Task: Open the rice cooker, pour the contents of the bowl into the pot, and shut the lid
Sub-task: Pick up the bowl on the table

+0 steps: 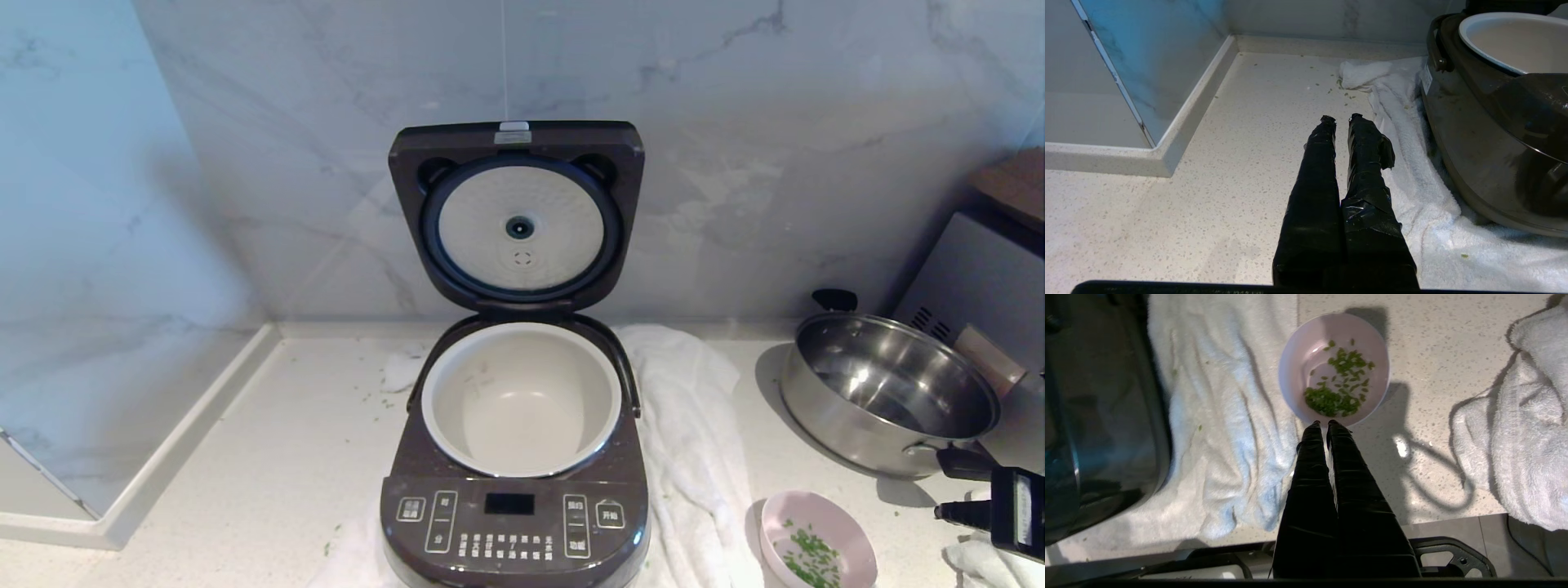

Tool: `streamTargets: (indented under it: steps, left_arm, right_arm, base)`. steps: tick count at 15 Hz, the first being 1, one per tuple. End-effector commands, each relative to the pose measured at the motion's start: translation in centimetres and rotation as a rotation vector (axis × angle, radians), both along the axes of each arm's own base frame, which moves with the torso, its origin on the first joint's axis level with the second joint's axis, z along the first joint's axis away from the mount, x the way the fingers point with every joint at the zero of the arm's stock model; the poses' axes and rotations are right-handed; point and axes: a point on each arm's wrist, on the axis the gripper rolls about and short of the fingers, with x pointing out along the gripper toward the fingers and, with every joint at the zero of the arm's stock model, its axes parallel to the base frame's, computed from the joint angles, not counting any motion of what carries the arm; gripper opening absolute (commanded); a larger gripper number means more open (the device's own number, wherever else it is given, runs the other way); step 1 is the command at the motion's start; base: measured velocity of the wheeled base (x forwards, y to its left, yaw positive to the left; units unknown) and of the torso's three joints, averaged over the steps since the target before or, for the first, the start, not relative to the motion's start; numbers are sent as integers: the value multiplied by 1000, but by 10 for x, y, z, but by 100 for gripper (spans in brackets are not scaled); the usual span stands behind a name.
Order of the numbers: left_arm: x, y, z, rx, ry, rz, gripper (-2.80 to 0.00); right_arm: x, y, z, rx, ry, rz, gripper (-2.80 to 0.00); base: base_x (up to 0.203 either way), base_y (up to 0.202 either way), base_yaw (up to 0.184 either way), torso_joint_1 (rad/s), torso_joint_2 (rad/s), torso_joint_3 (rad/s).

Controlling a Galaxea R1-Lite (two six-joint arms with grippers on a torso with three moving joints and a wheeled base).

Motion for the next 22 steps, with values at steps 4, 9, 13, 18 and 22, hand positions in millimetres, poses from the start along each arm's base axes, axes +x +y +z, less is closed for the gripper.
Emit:
streamTargets:
  steps: [4, 9, 13, 18, 22]
  left_arm:
    - [0, 0, -1, 0, 2, 0, -280]
    - [0, 0, -1, 0, 3, 0, -280]
    - [0, 0, -1, 0, 2, -1, -280]
    - [0, 0, -1, 0, 3, -1, -280]
    - [0, 0, 0, 0, 1, 0, -280]
  right_arm:
    - [41, -44, -48, 80, 200, -45, -280]
    - [66, -56, -95, 135, 272, -16, -280]
    - [66, -55, -113, 144, 314, 22, -280]
    - [64, -55, -118, 134, 324, 21, 0]
    - [75, -59, -140, 139, 342, 19, 0]
  base:
    - [0, 0, 0, 0, 0, 0]
    - [0, 0, 0, 0, 0, 0]
    - [0, 0, 0, 0, 0, 0]
    - [0, 0, 0, 0, 0, 0]
    - [0, 0, 0, 0, 0, 0]
